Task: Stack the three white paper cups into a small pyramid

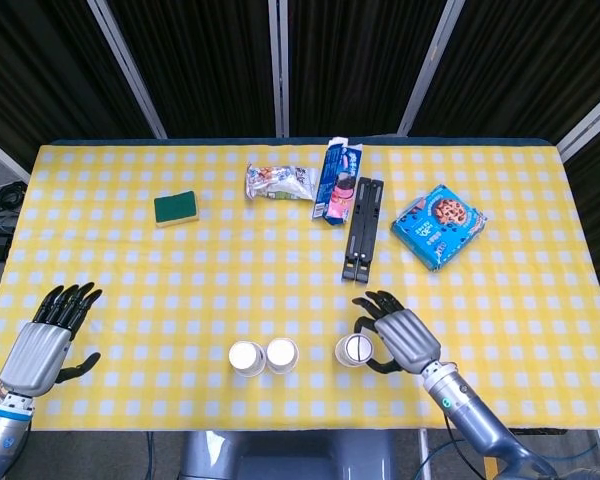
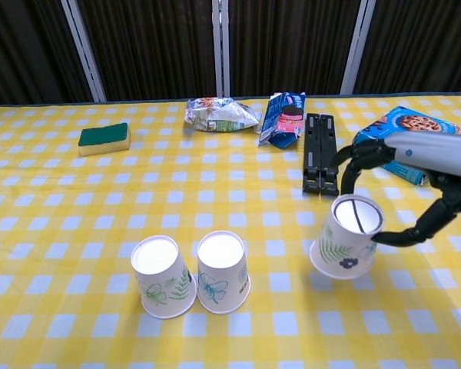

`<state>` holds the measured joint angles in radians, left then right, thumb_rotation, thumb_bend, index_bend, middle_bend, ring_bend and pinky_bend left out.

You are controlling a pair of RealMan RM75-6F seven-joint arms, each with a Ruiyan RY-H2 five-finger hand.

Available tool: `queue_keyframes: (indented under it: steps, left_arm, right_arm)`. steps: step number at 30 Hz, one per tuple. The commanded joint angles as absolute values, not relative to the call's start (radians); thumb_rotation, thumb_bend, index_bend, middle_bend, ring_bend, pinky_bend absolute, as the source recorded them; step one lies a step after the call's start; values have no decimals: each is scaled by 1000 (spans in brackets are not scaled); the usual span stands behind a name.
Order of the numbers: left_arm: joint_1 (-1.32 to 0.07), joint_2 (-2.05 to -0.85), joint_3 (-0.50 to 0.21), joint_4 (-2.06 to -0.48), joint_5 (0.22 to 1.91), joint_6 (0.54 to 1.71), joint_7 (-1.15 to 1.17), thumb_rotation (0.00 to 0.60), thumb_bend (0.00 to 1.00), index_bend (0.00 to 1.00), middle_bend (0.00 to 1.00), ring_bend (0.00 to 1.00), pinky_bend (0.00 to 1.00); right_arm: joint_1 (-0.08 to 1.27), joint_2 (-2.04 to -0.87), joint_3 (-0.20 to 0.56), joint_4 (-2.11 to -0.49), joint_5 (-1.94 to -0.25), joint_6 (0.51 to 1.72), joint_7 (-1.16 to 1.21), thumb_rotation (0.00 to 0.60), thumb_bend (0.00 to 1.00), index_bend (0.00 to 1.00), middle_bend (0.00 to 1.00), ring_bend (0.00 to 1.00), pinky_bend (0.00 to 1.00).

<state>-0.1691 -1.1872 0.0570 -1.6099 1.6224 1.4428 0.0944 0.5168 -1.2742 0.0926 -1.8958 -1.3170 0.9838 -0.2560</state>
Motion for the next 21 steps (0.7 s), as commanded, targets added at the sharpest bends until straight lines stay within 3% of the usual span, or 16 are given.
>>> queue_keyframes:
  steps: [1,13,21]
  left_arm:
    - [-169,-1187,56,-1611,1622,1442,94,600,245,0,0,0,0]
    - [-172,-1186,54,-1609,1616,1422,109,600,244,0,0,0,0]
    - [-166,-1182,52,-1611,1621,1432,101,600,245,0,0,0,0]
  right_arm:
    - [533,-1255,119,-1924,-1291,990,-273,600,218,540,115,0,43]
    - [590,-1207,182,-2044,-1212,985,-321,600,218,563,133,0,80]
    - [632,-1236,191,-2094,-1173,989,-375,600,218,569,136,0,82]
